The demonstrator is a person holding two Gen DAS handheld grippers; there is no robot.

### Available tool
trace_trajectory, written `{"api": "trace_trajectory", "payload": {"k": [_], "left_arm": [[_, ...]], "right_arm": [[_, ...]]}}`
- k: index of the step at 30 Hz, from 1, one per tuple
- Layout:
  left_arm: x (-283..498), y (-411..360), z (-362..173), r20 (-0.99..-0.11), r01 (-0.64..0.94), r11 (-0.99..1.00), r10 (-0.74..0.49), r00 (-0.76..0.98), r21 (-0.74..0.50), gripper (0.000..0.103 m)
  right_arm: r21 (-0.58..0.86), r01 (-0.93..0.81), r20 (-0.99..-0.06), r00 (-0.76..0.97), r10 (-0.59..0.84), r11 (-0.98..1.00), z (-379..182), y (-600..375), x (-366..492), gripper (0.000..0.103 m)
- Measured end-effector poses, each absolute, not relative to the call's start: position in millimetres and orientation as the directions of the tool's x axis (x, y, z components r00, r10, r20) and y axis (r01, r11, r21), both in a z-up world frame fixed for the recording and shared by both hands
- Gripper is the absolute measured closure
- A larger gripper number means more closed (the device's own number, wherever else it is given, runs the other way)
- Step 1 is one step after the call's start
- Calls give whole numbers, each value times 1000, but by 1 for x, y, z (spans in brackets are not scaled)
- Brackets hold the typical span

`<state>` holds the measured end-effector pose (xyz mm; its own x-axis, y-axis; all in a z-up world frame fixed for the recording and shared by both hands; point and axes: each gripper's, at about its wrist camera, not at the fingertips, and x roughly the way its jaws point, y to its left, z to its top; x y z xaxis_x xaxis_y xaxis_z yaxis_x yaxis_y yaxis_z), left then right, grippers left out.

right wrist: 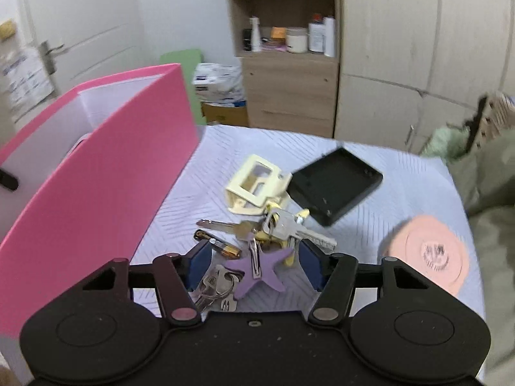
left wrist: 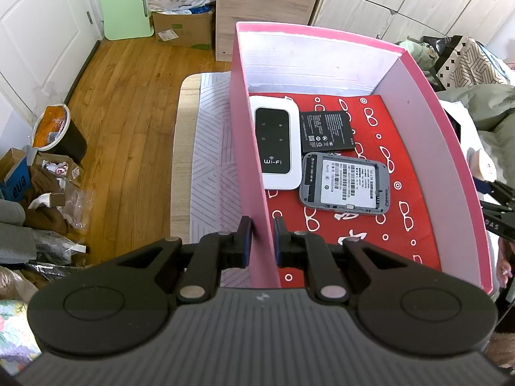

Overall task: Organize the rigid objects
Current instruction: 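Grasp the keys by the purple star keychain with the right tool, then carry the keys into the box and release them with the right tool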

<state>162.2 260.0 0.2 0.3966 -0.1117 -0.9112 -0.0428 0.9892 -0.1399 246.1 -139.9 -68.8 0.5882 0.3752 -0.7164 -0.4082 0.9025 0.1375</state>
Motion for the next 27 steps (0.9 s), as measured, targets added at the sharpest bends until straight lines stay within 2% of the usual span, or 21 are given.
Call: {"api": "trace_trajectory", "payload": {"k": [2,3,4,18,23,27], "left_arm": [[162,260,0,-911,-44,989,-112,397,-141,91],[162,260,0,-911,-45,989,-112,397,-142,91],[162,260,0,-911,-44,989,-112,397,-142,91],[162,262,1,-911,-50,988,-117,395,-149,91],[162,262,1,-911,-49,988,-118,396,-150,91],[163,262,1,-911,-54,986,-122,394,-156,91]], "right_arm": [[167,-390,-719,580,383,905,-76,-141,247,45],[175,-381,-723,577,381,908,-79,-141,248,52],[176,-370,-727,576,374,912,-82,-141,248,53],[250,-305,-690,610,390,919,-76,-155,239,57],[226,-330,-664,636,393,917,-55,-153,233,57],[189,-412,-607,664,436,891,-19,-142,224,57]]}}
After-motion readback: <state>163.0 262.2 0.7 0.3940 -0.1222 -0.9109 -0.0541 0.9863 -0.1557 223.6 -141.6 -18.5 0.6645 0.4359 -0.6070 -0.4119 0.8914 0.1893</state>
